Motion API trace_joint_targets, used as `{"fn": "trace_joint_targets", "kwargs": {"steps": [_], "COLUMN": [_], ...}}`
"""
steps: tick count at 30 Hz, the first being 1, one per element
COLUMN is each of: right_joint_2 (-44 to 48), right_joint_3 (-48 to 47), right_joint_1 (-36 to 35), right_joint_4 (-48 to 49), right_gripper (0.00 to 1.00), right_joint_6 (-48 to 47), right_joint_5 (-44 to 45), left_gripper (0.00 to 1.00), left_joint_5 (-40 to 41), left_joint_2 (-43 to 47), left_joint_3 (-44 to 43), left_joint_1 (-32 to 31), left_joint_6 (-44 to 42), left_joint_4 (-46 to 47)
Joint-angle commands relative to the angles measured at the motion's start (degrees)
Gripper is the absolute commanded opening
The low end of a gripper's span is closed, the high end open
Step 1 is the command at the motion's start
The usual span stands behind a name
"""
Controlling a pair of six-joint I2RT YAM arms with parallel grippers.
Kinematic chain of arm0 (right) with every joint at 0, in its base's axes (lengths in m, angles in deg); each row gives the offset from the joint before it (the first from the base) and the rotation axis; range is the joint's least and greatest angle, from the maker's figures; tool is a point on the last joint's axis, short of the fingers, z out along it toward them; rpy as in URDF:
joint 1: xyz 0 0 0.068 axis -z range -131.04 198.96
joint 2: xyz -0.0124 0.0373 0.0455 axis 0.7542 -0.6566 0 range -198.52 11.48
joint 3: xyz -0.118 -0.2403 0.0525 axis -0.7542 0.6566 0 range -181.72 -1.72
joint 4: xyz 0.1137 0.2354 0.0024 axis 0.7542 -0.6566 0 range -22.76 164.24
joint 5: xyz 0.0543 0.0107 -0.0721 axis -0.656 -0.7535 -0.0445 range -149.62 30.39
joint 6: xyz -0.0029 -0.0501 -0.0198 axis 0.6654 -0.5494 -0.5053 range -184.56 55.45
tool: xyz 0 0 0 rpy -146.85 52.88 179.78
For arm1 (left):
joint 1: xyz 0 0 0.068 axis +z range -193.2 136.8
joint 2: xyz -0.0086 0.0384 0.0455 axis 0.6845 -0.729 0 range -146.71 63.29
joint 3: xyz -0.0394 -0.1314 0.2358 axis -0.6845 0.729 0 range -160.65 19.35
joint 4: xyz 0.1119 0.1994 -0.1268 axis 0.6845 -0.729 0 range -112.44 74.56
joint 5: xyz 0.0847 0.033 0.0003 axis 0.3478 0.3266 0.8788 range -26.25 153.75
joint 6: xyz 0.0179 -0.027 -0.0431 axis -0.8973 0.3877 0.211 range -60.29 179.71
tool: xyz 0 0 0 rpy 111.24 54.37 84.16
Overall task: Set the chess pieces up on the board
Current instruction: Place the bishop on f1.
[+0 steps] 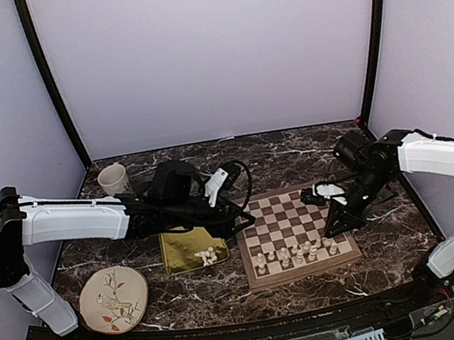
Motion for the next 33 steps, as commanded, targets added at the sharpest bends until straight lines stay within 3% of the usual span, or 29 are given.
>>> {"fn": "trace_joint_targets", "kwargs": {"steps": [1,33], "right_joint_2": [-0.6,-4.7], "right_joint_3": [1.7,6.0], "right_joint_1": [-2.0,-4.3], "right_joint_4": [3.5,10.1], "right_gripper": [0.11,0.14], "right_joint_6": [-1.3,-2.0], "right_joint_5": [-1.1,-0.2], "left_gripper": [0.58,0.58], "left_joint_5": [0.2,-0.7], "left_joint_2": [0.6,-0.6], "left_joint_3": [-0.9,-0.7], "left_joint_1": [-0.1,-0.1], "left_joint_6": [0.3,1.1], "left_joint_4": [-1.0,-1.2]}}
